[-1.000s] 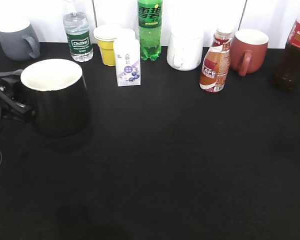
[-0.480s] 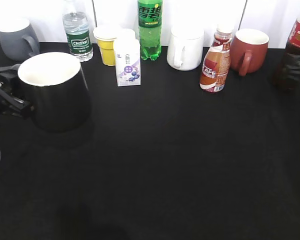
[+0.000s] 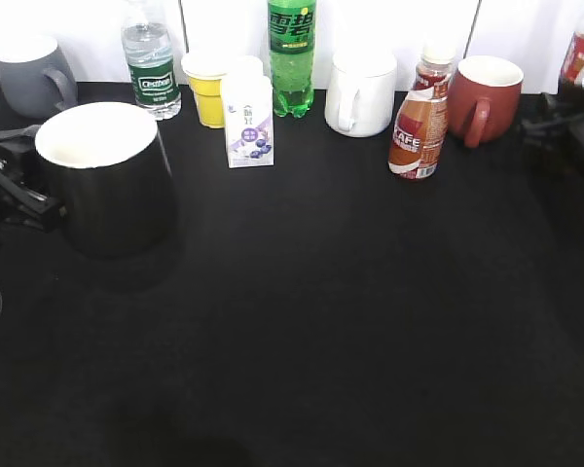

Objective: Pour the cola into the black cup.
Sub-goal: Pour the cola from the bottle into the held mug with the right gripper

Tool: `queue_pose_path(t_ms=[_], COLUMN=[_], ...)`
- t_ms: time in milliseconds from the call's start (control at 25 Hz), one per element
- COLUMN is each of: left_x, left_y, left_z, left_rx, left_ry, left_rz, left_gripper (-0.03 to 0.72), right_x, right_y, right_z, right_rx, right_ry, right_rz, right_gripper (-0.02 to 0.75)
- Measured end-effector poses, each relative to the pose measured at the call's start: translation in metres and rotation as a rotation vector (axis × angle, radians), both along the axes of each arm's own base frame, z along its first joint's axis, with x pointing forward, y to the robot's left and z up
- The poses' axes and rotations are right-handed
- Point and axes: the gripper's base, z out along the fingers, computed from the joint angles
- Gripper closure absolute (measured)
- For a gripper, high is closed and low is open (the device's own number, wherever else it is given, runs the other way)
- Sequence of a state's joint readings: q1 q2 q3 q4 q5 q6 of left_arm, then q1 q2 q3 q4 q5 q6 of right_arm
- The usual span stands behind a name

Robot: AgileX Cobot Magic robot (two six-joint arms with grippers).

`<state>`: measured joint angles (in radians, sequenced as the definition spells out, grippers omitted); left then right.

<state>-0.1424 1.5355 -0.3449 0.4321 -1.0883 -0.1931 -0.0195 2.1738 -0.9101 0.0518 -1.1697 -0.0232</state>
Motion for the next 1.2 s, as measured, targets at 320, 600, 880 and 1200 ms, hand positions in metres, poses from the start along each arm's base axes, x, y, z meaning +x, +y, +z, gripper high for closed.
queue_pose_path(t_ms=[320,600,880,1200], left_x=[-0.003,-0.012,-0.019,-0.013], left_y=[-0.004,-0.024,-0.038,-0.031], left_z=[-0.001,0.003,0.001,-0.004], left_rx=[-0.012,-0.040,-0.020,0.037], left_ry=[0.016,-0.013,0.004,0.022], left_rz=[-0.055,-0.203,-0.278,-0.176], left_gripper=[0.644,0.644,0.644,0.644], right_x=[-0.088,-0.139,-0.104,-0.091], right_y=[0.041,0.162,0.214,0.213], right_z=[0.119,0.143,0.101,0.097], right_rx=[-0.128,-0.236,-0.620,-1.184], right_ry=[-0.217,-0.205,-0.212,-0.430], right_rz=[0.273,0.709,0.885,0.703], right_gripper=[0.335,0.335,0.335,0.340])
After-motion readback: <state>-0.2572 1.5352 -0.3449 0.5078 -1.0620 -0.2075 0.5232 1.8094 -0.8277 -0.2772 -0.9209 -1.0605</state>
